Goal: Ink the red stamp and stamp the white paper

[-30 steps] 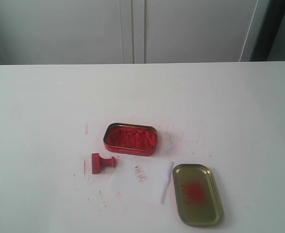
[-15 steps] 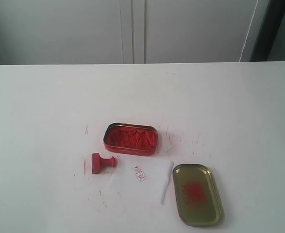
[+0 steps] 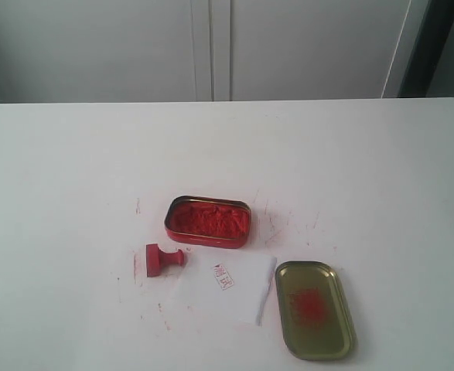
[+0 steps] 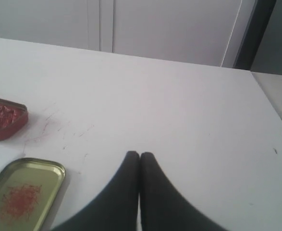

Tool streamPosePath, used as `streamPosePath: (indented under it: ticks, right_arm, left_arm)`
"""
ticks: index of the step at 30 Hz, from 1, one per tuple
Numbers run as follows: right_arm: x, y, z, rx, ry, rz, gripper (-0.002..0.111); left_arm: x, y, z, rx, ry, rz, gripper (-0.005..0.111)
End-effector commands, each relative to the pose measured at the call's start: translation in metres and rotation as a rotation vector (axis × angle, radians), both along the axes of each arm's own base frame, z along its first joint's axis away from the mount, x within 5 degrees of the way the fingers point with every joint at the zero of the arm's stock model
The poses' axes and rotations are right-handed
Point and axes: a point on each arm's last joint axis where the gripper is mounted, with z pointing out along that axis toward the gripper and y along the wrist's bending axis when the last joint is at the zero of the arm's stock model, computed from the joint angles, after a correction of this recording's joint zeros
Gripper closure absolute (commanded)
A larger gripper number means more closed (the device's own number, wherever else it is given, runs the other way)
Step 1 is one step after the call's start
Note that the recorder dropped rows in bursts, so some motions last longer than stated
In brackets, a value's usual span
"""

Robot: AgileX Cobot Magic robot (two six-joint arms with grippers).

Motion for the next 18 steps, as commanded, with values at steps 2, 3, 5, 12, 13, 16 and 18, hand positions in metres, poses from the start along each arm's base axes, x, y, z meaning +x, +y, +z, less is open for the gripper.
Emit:
streamPosePath:
  ticks: [2,3,5,12,13,16,18]
  right_arm:
    - [0.004,-0.001,-0.023,-0.020,0.035,-0.012,0.108]
    - [0.004,-0.001,-0.027,-0.021,0.042,-0.011,0.108]
    - [0.005,0.000,-0.032,-0.021,0.045,-0.011,0.108]
    - [0.006,-0.001,-0.031,-0.026,0.030,-0.012,0.108]
    - [0.006,-0.001,-0.031,-0.026,0.030,-0.012,0.108]
    - [0.006,-0.001,-0.031,-0.026,0.030,-0.012,0.108]
    - [0.006,-0.001,-0.031,-0.026,0.030,-0.012,0.108]
  left_arm:
    - [0.000,0.000,-0.001,-0.006,-0.001,0.001,0.107]
    - [0.000,0.000,-0.001,-0.006,-0.001,0.001,0.107]
    - [0.000,0.000,-0.001,-0.006,-0.001,0.001,0.107]
    - [0.000,0.000,-0.001,-0.006,-0.001,0.001,0.107]
    - [0.000,0.000,-0.001,-0.006,-0.001,0.001,0.107]
    - [0.000,0.000,-0.001,-0.006,-0.001,0.001,0.107]
    - [0.000,0.000,-0.001,-0.006,-0.001,0.001,0.107]
